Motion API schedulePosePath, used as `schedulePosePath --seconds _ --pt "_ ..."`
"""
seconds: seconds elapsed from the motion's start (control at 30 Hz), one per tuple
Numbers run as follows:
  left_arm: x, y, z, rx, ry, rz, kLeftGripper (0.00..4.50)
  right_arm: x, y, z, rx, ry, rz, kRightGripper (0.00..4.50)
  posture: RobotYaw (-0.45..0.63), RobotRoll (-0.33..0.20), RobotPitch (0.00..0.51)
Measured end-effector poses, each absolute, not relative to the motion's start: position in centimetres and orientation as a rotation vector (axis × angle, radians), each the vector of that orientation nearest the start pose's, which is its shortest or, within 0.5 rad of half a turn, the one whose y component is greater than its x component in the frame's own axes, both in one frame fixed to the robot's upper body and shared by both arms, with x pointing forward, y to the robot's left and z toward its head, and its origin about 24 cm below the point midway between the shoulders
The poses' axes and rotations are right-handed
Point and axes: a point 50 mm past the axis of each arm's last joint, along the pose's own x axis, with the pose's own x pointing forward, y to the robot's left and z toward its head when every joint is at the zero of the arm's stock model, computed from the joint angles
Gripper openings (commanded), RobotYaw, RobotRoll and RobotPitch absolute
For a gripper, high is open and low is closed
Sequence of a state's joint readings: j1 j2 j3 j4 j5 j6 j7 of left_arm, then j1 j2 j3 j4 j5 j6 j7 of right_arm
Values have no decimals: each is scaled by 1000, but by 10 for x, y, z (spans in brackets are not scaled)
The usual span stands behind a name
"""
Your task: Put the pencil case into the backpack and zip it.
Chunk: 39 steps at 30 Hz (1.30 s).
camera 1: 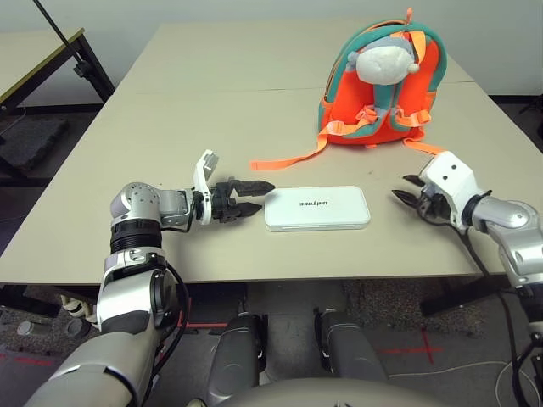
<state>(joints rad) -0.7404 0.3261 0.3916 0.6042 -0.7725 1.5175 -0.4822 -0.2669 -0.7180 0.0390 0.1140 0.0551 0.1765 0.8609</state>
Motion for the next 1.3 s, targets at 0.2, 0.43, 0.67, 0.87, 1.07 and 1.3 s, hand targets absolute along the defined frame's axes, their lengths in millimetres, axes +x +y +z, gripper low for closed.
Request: schedulePosePath --seconds 0.2,0.43,0.67,0.87,1.07,1.3 --pt "315 168 91 -964 978 -743 4500 280 -233 97 -605 337 846 33 -191 0 107" --pt "315 167 91 -962 983 -750 4500 280 -224 92 -599 349 887 33 -190 0 107" --pt "314 167 91 -957 987 -752 4500 284 -215 95 -590 324 897 33 -188 0 110" --pt "314 166 91 -945 986 -754 4500 285 -205 93 -570 313 918 33 -187 0 110" --pt "312 162 92 -931 983 -769 4500 288 -194 97 -558 290 930 33 -185 0 110" --pt "308 158 92 -920 990 -789 4500 291 -180 96 -508 258 921 33 -188 0 111"
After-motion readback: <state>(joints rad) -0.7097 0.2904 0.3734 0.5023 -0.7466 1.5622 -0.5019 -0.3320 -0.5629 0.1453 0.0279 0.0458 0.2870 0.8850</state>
